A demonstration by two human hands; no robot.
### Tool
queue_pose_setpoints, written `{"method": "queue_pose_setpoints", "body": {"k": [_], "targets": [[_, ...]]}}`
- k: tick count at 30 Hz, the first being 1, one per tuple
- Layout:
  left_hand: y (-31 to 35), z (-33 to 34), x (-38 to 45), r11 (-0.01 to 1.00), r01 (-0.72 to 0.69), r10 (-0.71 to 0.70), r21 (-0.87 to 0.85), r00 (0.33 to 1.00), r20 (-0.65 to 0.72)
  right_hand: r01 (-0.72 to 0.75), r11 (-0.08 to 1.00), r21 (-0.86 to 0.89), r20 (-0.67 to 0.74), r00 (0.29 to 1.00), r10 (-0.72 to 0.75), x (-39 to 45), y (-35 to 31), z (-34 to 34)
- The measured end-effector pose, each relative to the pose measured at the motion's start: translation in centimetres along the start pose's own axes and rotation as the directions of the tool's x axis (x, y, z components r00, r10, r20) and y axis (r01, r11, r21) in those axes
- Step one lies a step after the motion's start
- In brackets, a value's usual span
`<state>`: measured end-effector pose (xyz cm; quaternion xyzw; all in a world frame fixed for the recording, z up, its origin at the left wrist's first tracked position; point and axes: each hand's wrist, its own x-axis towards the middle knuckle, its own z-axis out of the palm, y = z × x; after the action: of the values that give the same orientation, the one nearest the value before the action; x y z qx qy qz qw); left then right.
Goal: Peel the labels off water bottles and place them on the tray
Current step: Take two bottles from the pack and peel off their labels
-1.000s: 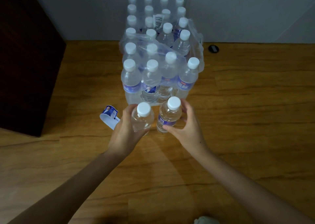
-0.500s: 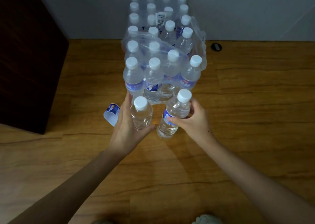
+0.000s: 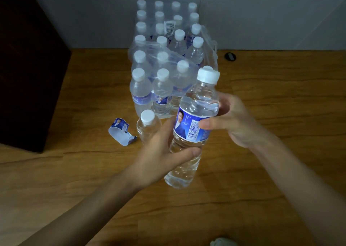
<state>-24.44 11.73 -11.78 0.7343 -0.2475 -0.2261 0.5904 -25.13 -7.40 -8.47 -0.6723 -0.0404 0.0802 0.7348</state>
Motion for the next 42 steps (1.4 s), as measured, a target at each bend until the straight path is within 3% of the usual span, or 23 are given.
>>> {"method": "queue_pose_setpoints", "body": {"k": [5, 11, 19, 22, 25, 29, 37, 42], "targets": [[0.5, -0.2, 0.0, 0.949, 0.110, -0.094, -0.294, 0.993, 0.067, -0.080, 0.996, 0.045, 0.048, 0.996, 0.078, 0.1, 0.4, 0.0], [0.1, -0.7, -0.4, 0.890, 0.172, -0.152, -0.423, 0.985, 0.081, -0.121, 0.983, 0.139, -0.071, 0.989, 0.132, -0.9, 2.7, 1.6], [0.4, -0.6, -0.2, 0.845, 0.200, -0.204, -0.495, 0.978, 0.047, -0.209, 0.937, 0.281, 0.012, 0.977, 0.214, -2.1, 3.6, 2.6], [0.6, -0.6, 0.0, 0.889, 0.205, -0.235, -0.409, 0.972, -0.024, -0.204, 0.939, 0.277, -0.059, 0.972, 0.229, -2.3, 3.0, 2.8], [0.6, -0.8, 0.2, 0.959, 0.199, -0.224, -0.202, 0.969, -0.109, -0.198, 0.962, 0.188, -0.165, 0.959, 0.230, -2.1, 3.7, 2.7], [1.8, -1.3, 0.2, 0.990, 0.136, -0.124, 0.041, 0.968, -0.218, -0.201, 0.974, 0.108, -0.256, 0.941, 0.222, -2.0, 3.9, 2.2], [4.0, -2.8, 1.2, 0.930, 0.119, -0.007, 0.349, 0.952, -0.305, -0.200, 0.978, -0.050, -0.324, 0.930, 0.174, -2.0, 4.0, 2.7], [3.9, -2.8, 1.4, 0.907, 0.160, -0.011, 0.390, 0.934, -0.357, -0.164, 0.983, -0.087, -0.330, 0.935, 0.127, -2.1, 3.8, 2.9]]}}
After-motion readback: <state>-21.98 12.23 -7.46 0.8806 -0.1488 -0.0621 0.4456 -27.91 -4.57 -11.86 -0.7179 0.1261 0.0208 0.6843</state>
